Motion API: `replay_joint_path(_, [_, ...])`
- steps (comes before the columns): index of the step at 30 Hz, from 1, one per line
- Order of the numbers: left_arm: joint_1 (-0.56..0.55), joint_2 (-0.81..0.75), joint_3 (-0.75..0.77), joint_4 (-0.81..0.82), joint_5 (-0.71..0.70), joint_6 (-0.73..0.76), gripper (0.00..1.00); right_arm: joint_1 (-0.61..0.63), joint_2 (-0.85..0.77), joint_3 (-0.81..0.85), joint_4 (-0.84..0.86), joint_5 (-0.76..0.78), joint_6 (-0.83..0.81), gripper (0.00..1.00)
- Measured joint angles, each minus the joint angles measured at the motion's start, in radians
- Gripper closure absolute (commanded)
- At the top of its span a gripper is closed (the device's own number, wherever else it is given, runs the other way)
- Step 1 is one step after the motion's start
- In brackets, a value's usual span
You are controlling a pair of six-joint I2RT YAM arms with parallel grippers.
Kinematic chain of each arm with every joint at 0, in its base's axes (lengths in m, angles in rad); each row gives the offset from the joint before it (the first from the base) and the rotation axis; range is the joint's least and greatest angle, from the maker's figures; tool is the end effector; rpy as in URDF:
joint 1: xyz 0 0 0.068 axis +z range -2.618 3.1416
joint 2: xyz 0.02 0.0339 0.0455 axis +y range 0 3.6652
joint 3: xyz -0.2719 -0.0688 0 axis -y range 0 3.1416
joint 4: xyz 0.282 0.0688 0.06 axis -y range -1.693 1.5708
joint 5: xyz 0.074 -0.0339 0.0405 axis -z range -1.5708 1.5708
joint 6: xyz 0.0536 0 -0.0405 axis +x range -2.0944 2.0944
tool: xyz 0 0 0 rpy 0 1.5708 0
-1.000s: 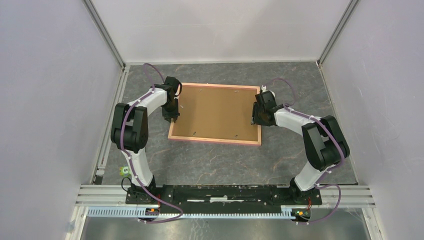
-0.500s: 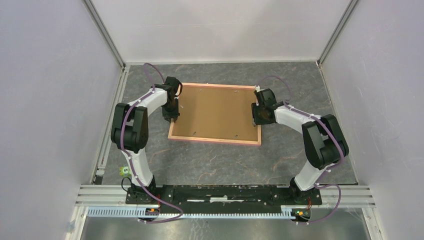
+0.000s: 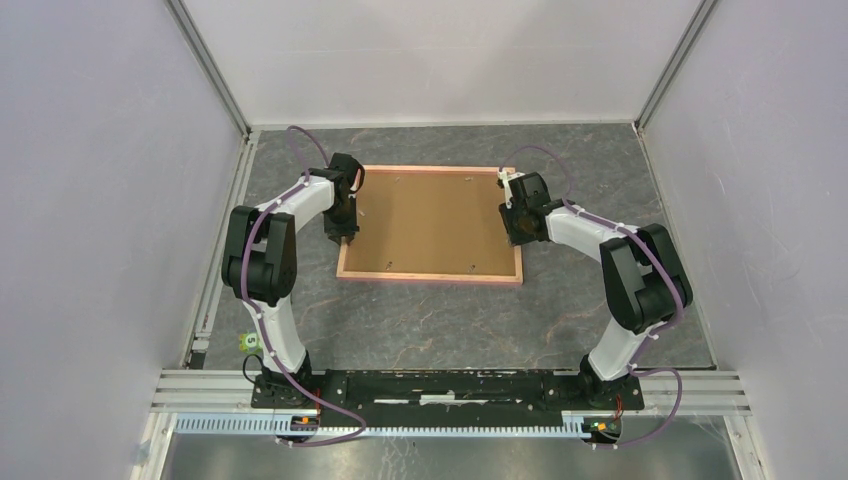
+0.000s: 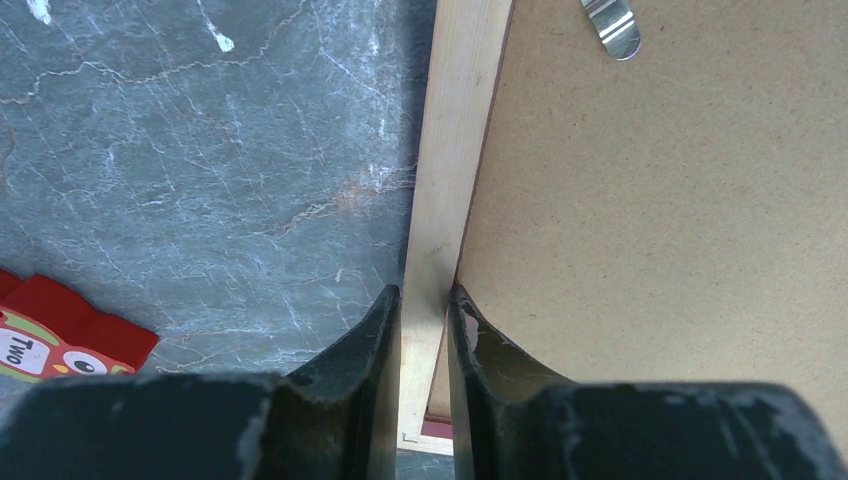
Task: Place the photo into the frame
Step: Install the photo frame at the center of the board, then adjust the photo frame at the center of the board.
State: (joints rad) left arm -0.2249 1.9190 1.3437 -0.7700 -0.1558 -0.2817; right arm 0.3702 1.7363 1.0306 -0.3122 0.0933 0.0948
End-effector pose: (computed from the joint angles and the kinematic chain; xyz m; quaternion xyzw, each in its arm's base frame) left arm 0.4019 -0.0834 0.1423 -0.0369 0.9900 0.0468 0.1280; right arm 0.3610 0.1347 0.1361 -0.1193 0.9536 0.0192 0.2756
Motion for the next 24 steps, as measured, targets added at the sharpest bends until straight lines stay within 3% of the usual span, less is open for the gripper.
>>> replay_joint_path(4, [0.000, 0.000, 0.000, 0.000, 0.000, 0.000, 0.98, 0.000, 0.003, 0.000, 0.017, -0.008, -0.028, 1.00])
replay_joint_path(5, [0.000, 0.000, 0.000, 0.000, 0.000, 0.000, 0.98, 0.000, 0.003, 0.000, 0.019, -0.010, -0.032, 0.94])
replay_joint_path(7, [0.000, 0.000, 0.000, 0.000, 0.000, 0.000, 0.98, 0.000, 0.003, 0.000, 0.020, -0.013, -0.039, 0.65])
replay_joint_path(8, [0.000, 0.000, 0.000, 0.000, 0.000, 0.000, 0.98, -0.001, 0.003, 0.000, 0.019, -0.014, -0.040, 0.56])
replay_joint_path(12, [0.000, -0.001, 0.000, 0.000, -0.005, 0.000, 0.98, -0.002, 0.002, 0.000, 0.022, -0.046, -0.035, 0.33])
replay_joint_path(24, [-0.004, -0.006, -0.008, -0.002, -0.007, -0.001, 0.98, -0.022, -0.022, -0.051, 0.094, -0.183, 0.066, 0.18])
